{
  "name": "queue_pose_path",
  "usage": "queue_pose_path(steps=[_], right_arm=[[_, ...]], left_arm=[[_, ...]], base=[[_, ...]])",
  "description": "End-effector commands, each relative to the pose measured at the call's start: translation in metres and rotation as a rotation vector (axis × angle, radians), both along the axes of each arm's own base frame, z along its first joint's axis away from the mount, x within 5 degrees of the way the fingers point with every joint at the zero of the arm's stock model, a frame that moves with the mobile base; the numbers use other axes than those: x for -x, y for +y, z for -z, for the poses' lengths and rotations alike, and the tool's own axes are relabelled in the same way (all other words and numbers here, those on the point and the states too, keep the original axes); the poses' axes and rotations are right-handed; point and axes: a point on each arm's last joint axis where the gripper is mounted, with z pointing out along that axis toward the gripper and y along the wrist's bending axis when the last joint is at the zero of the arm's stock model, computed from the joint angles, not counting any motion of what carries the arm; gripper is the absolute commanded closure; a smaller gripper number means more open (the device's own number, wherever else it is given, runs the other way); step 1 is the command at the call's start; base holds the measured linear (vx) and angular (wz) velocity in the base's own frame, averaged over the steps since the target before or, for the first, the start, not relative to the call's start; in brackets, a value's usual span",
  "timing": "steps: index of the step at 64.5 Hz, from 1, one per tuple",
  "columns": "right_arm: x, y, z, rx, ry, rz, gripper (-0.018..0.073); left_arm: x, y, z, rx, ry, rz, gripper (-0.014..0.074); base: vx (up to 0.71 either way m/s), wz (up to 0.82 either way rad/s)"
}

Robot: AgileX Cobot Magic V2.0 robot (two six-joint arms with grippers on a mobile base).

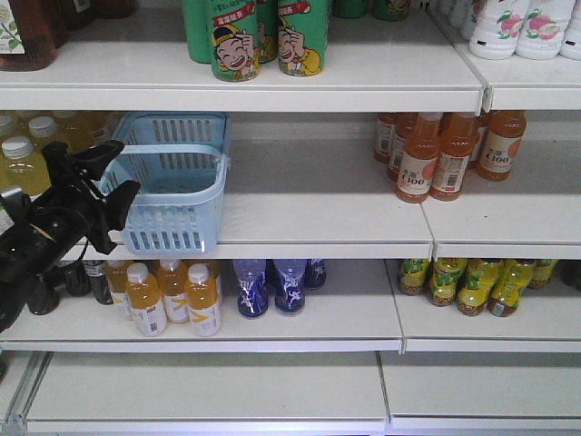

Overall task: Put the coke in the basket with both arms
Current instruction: 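Close the left gripper on the basket handle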

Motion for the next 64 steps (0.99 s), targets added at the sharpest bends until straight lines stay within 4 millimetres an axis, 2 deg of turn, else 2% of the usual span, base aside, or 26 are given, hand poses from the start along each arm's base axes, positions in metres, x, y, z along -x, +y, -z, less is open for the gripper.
queue_pose_path(steps=[1, 22, 49, 58, 64], right_arm=[[0.001, 0.0, -0.002, 0.012, -0.071, -0.001, 0.0564], [0.001, 0.0, -0.002, 0.012, -0.071, -0.001, 0.0564], [0.001, 0.0, -0.002, 0.012, -0.071, -0.001, 0.0564], [0.001, 0.0, -0.002, 0.012, -0.071, -0.001, 0.0564], [0.001, 0.0, -0.002, 0.012, -0.071, -0.001, 0.0564]], left_arm=[[-0.009, -0.001, -0.029, 0.057, -0.148, 0.006, 0.0111], [-0.028, 0.002, -0.028, 0.029, -0.101, -0.029, 0.0111], [-0.069, 0.004, -0.03, 0.046, -0.144, -0.057, 0.0115], [-0.075, 0.003, -0.033, 0.04, -0.165, -0.05, 0.0173], [-0.075, 0.003, -0.033, 0.034, -0.163, -0.044, 0.0274]], base=[[0.0, 0.0], [0.0, 0.0], [0.0, 0.0], [0.0, 0.0], [0.0, 0.0]])
